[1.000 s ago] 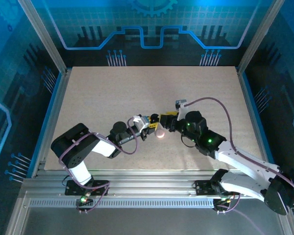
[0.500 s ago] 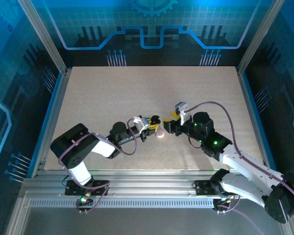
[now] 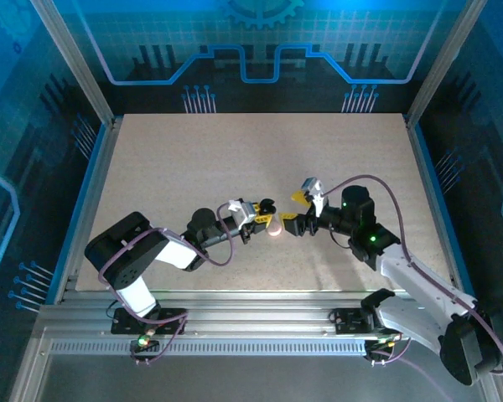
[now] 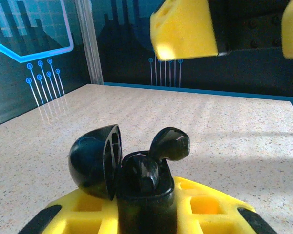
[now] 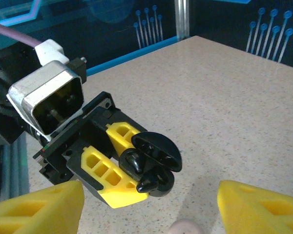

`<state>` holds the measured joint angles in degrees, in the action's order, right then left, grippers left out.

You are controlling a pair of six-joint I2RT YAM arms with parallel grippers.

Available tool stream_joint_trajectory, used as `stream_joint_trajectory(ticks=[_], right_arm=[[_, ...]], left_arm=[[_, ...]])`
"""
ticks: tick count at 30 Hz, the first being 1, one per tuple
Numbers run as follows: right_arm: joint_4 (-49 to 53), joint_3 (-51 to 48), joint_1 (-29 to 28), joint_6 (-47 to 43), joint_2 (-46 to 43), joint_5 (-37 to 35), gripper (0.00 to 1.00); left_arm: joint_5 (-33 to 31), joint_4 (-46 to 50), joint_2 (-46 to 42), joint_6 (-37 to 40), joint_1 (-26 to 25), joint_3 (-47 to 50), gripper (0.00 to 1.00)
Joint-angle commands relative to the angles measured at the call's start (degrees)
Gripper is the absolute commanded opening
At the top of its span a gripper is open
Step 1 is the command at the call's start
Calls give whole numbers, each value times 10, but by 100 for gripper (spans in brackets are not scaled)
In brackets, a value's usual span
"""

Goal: Insert the wireless bluetooth earbuds into the charging case

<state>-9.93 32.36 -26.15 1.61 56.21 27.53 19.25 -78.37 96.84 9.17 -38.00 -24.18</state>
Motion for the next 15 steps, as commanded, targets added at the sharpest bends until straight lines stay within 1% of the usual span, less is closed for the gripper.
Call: stream_joint_trajectory(ticks=[1,6,12,15], right_arm=[[-6,25,8,-17,27,57,74],[-37,30,14,-1,70,66,74],[-52,46,23,8,112,102,74],[-52,48,27,9,122,91,74]], left_arm=[[18,-19,-16,9,-3,-7,21],[16,-19,-15,5,-3,-11,21],[14,-20,-14,5,-4,-10,21],[14,-20,-14,6,-4,-10,21]])
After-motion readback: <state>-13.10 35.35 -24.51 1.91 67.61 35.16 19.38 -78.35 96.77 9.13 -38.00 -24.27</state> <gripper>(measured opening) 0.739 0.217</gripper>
